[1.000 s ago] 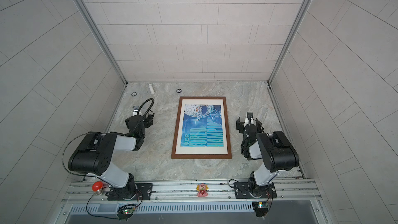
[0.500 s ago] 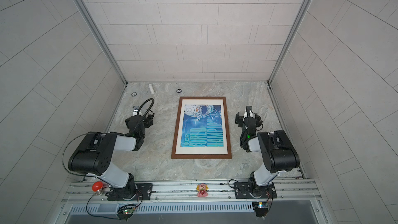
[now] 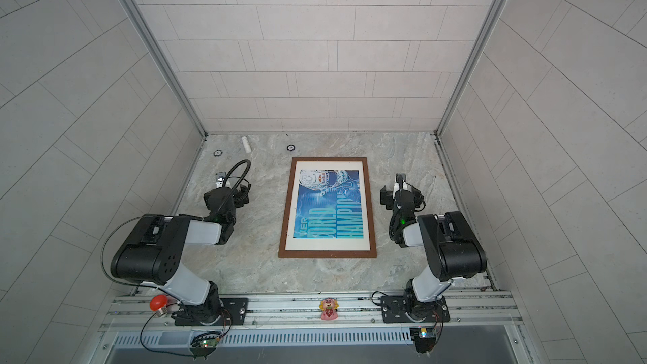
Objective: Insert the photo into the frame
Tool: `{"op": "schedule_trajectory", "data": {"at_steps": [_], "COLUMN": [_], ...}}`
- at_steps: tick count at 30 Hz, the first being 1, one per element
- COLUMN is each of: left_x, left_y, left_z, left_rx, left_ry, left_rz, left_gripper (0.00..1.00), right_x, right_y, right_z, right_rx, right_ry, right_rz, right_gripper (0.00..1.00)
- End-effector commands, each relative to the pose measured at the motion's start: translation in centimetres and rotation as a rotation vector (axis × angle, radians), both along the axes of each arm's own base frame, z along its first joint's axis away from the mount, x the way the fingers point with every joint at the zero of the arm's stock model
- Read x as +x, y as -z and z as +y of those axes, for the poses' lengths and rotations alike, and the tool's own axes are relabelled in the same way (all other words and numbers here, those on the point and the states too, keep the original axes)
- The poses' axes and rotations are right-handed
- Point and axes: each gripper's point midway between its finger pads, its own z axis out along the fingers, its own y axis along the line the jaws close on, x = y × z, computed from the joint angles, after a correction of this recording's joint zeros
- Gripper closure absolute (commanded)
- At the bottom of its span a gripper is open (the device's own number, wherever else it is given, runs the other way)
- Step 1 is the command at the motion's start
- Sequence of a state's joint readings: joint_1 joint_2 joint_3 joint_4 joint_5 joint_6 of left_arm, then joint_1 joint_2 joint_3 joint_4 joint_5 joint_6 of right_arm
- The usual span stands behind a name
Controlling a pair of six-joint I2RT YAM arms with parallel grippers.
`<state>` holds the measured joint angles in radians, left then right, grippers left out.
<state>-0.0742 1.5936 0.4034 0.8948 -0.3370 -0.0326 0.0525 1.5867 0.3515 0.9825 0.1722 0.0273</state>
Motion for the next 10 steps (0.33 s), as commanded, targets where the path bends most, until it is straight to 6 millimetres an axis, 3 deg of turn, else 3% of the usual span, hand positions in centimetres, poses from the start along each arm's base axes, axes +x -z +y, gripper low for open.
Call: {"op": "schedule_trajectory", "data": {"at_steps": [1, 10], "left_x": [0.07, 0.07], "left_y": [-0.60, -0.59], "left_z": [0.12, 0.12], "left_rx": [-0.001, -0.002], "left_ry": [-0.002, -0.003], "left_rz": [-0.033, -0.032], "left_gripper": [0.00, 0.00], "right_x": [0.24, 0.27], "right_y": [-0.56, -0.52], "right_z": [0.21, 0.26], "right_rx": [-0.015, -0.015], "right_ry": [-0.014, -0.017], "right_rz": [-0.010, -0.008], "right_gripper": [0.01, 0.01]}}
